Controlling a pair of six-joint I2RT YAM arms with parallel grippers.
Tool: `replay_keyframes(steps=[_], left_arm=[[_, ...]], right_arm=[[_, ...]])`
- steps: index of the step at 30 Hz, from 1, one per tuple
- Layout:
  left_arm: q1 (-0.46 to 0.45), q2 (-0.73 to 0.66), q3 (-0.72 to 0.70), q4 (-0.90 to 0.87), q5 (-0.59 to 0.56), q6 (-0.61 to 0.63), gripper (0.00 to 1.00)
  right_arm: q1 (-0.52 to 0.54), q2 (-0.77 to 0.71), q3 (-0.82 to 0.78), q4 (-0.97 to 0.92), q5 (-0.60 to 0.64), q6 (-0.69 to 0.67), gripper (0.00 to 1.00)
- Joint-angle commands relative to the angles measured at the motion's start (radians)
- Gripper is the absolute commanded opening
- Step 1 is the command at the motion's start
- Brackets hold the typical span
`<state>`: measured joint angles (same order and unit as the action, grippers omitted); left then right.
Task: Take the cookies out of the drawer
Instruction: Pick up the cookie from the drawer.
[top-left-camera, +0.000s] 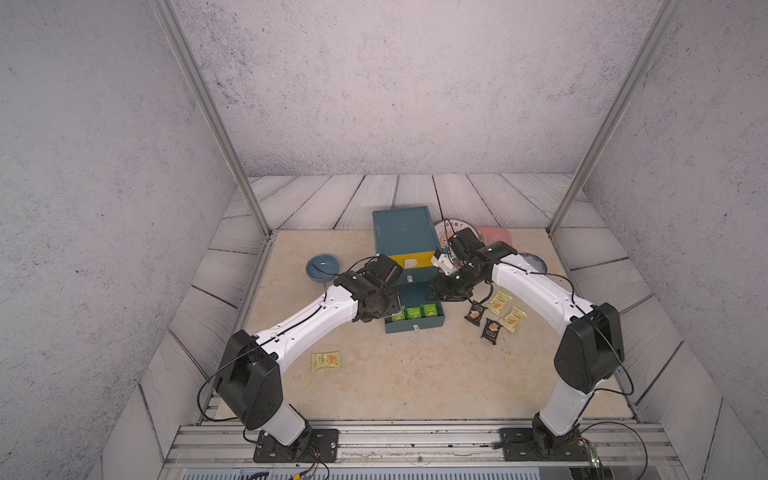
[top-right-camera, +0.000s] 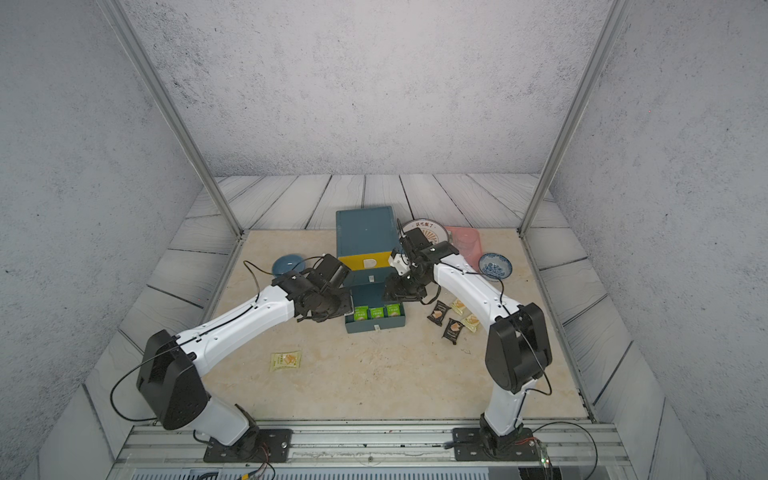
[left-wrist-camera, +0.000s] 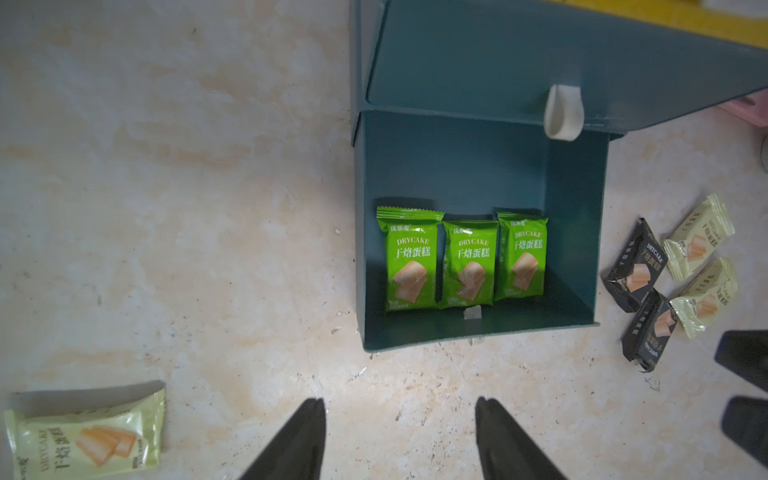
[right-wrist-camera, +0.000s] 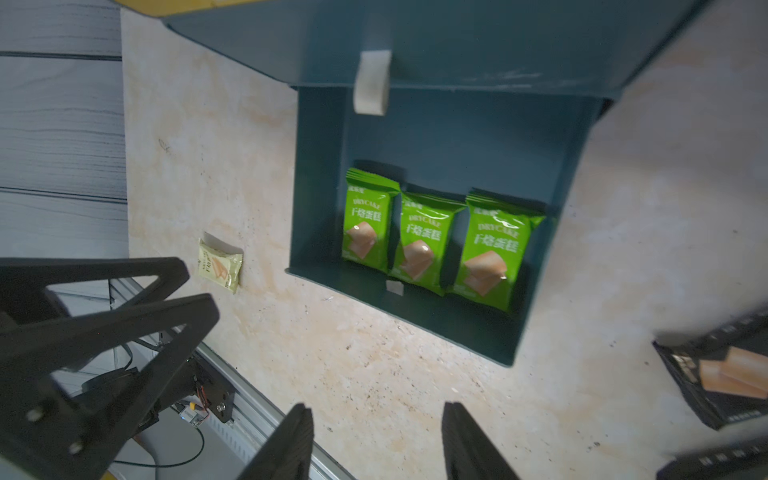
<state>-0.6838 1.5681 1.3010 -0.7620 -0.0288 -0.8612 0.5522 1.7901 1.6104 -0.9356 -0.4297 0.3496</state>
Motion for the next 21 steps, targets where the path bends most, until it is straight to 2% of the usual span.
replay_keyframes(steps=[1,6,10,21], left_arm=[[0.042,0.033,-0.033,0.037,0.076,0.021,0.62],[0.053,0.060,-0.048,0.132,0.145,0.066,0.61],[0.053,0.123,-0.032,0.130,0.173,0.073,0.59],[0.073,0.188,-0.034,0.090,0.159,0.097,0.54]], right_arm=[[0.053,0.057,0.054,-0.071,0.058,0.024,0.55],[0.078,0.094,0.035,-0.023,0.115,0.086,0.54],[0.078,0.106,0.005,0.027,0.138,0.100,0.54],[0.078,0.190,0.042,0.065,0.159,0.072,0.53]])
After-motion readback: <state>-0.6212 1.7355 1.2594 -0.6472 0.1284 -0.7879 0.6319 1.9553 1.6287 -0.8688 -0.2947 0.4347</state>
